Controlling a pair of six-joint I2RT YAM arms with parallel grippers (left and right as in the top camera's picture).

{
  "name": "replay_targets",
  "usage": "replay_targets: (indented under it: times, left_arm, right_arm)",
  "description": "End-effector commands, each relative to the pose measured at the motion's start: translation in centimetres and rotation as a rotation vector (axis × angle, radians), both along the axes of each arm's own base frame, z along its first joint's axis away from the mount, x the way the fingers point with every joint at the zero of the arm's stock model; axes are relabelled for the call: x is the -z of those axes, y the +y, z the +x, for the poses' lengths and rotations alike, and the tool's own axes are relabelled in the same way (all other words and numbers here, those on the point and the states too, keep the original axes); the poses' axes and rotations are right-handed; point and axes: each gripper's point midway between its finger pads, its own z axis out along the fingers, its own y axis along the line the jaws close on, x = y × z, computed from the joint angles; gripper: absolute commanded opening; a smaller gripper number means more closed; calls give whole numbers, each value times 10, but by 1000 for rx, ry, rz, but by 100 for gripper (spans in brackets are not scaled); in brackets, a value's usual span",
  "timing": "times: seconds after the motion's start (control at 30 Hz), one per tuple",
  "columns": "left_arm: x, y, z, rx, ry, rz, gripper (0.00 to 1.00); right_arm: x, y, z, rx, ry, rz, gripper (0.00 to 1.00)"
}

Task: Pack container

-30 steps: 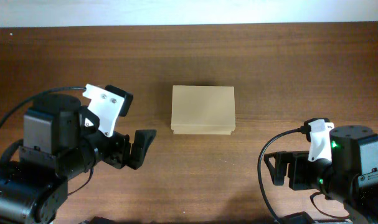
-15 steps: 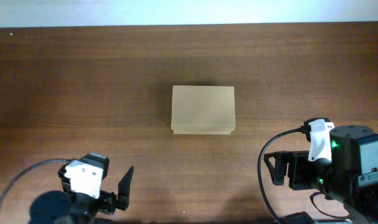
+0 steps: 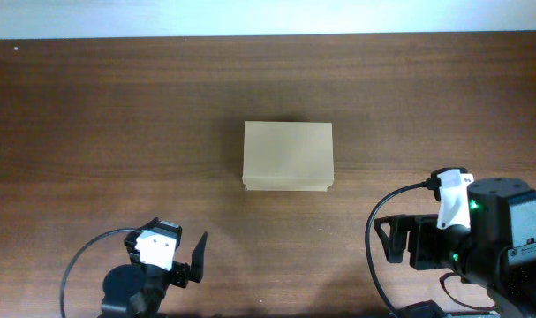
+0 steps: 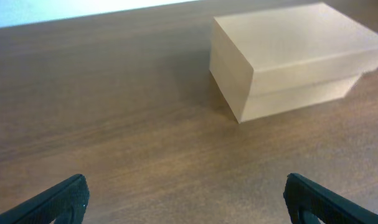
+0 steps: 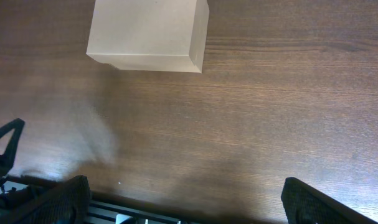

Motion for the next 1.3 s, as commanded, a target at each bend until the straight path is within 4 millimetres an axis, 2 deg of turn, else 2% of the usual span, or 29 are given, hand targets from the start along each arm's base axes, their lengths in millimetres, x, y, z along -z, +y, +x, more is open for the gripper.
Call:
replay_targets:
  times: [0.0, 0.13, 0.27, 0.8, 0.9, 1.0, 1.07, 1.17, 1.27]
  left_arm:
    - [10, -7, -1, 45, 8, 9, 100]
    - [27, -22, 2, 112, 12, -5, 100]
    - [27, -28, -1, 146, 13, -4, 100]
    - [27, -28, -1, 143, 13, -3, 100]
    - [27, -28, -1, 143, 13, -3, 100]
    - [27, -28, -1, 143, 12, -3, 100]
    - [27, -28, -1, 143, 13, -3, 100]
    - [27, -28, -1, 143, 13, -3, 100]
    - [27, -28, -1, 143, 13, -3, 100]
  right_arm:
    - [-5, 0, 1, 4, -14, 8, 99]
    - [-5, 0, 1, 4, -14, 8, 99]
    - [-5, 0, 1, 4, -14, 8, 99]
    - [-5, -3, 1, -1, -27, -18, 99]
    - [-8, -14, 15, 27, -138, -84, 99]
    - [12, 9, 30, -167, -294, -136, 99]
    - [38, 20, 36, -217, -366, -129, 99]
    - [87, 20, 38, -209, -431, -110, 99]
    - [121, 19, 33, -203, -480, -97, 99]
